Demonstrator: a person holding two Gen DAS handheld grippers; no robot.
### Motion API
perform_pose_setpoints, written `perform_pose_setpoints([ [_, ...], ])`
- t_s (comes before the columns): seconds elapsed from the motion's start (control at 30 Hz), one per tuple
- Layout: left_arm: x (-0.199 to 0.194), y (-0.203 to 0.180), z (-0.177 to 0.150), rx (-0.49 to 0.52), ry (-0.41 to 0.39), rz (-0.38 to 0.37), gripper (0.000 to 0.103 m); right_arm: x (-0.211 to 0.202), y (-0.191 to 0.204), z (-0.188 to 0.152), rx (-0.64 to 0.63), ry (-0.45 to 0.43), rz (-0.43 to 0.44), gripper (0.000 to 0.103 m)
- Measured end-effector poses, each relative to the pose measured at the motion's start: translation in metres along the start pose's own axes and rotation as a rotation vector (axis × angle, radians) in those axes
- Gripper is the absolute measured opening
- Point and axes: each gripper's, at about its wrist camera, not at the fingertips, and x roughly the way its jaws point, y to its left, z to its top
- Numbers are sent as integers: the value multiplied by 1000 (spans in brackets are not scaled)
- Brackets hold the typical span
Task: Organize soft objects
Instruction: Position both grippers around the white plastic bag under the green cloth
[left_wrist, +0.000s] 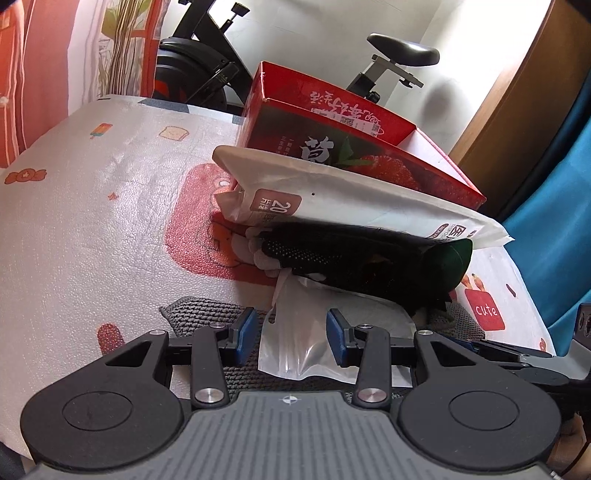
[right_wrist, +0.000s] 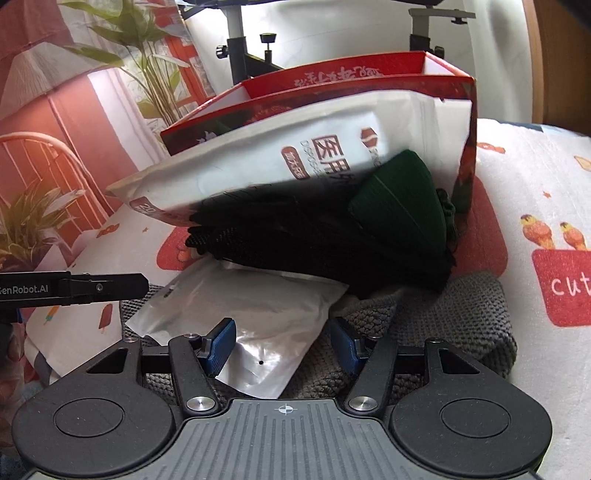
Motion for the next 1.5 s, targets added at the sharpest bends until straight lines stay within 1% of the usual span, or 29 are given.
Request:
perform_pose_setpoints([
  [0.1,2,2,-1,-11,7,0,43,4,-10,-4,49,10,17,53],
  [0.17,4,3,-3,-14,12,-5,43,4,-12,-4,52,6,21,53],
  [0.23,6,3,-4,-15,18,-9,43,5,-10,-4,37,6,19,55],
  [0.5,13,2,-7,-12,27,-16,43,9,-5,-5,-27,-2,17,55],
  [0.67,16,6,-7,-24,29,0,43,11,2,-10,-110,-13,-8,55],
  [0.77,23,7,-4,-31,39,-3,43,12,5,-11,-145,-19,-16,55],
  [0.93,39,3,-1,-3,60,0,43,12,4,-12,-150,-24,-11,55],
  [1.0,40,2,0,5,49,1,43,10,3,-13,-160,-26,-9,55],
  [1.1,43,0,2,45,37,8,44,10,3,-13,-161,-31,-6,55],
  [1.23,49,-2,4,41,32,-8,45,10,4,-14,-162,-30,-9,56],
  [1.33,53,-8,4,68,26,-9,44,10,4,-14,-159,-30,-6,56],
  [1.4,58,-11,6,80,33,-29,45,11,4,-14,-157,-30,-5,56],
  [1.5,61,-14,6,82,44,-34,49,10,4,-14,-159,-30,-5,56],
])
